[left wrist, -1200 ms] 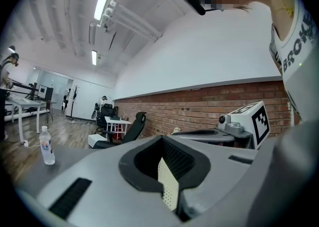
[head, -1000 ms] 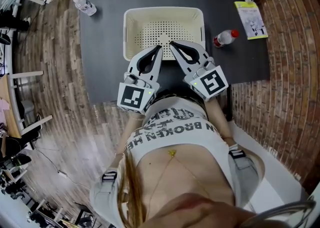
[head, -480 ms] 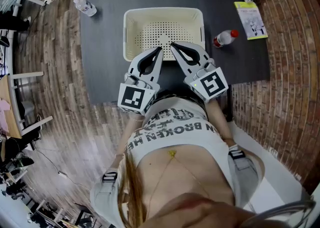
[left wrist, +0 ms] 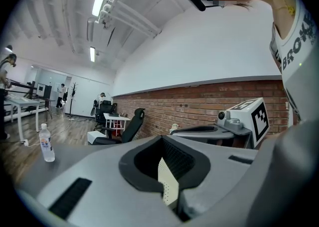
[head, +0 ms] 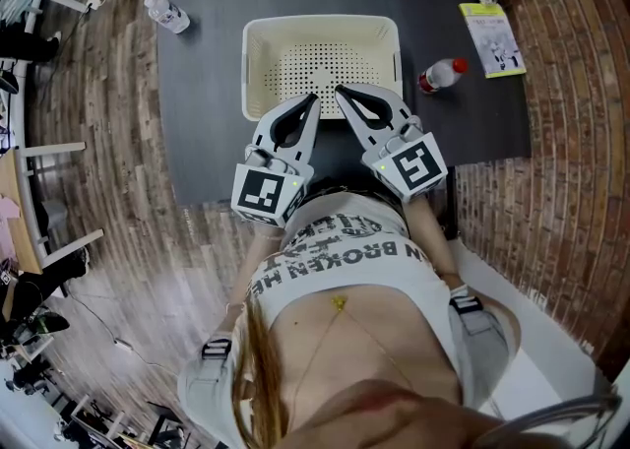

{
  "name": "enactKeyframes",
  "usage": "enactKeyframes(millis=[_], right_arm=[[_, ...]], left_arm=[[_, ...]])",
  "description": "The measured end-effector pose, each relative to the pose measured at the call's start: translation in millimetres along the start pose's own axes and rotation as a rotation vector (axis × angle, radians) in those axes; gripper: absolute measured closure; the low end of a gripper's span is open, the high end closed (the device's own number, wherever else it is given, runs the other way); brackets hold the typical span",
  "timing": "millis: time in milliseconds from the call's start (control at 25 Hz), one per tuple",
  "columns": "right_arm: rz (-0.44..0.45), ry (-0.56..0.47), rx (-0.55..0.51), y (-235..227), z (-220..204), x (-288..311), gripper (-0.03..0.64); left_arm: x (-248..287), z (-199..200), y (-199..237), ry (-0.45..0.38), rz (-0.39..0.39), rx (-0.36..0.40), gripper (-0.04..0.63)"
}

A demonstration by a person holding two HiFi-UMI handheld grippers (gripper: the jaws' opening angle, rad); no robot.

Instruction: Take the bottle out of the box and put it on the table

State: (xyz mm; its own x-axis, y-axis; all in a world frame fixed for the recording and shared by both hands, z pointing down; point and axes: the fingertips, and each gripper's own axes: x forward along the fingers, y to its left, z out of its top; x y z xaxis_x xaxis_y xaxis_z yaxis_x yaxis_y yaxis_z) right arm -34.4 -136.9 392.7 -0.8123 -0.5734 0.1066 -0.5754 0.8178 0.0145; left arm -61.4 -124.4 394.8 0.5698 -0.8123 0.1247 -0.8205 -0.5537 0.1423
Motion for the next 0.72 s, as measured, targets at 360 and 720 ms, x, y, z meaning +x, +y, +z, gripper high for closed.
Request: enactKeyframes(millis=[360,720], right_arm=[[0.004,0.01,0.0,0.5,-1.4,-0.5,0.609],[0.007,0.013,-0.003,0.1,-2.9,0.0,0.609]], left_arm=[[0.2,-1.7,0.8,0.001,0.001,-0.011,0.591],[1.0,-5.9,0.8,0.011,0.001,-0.004,0.591]])
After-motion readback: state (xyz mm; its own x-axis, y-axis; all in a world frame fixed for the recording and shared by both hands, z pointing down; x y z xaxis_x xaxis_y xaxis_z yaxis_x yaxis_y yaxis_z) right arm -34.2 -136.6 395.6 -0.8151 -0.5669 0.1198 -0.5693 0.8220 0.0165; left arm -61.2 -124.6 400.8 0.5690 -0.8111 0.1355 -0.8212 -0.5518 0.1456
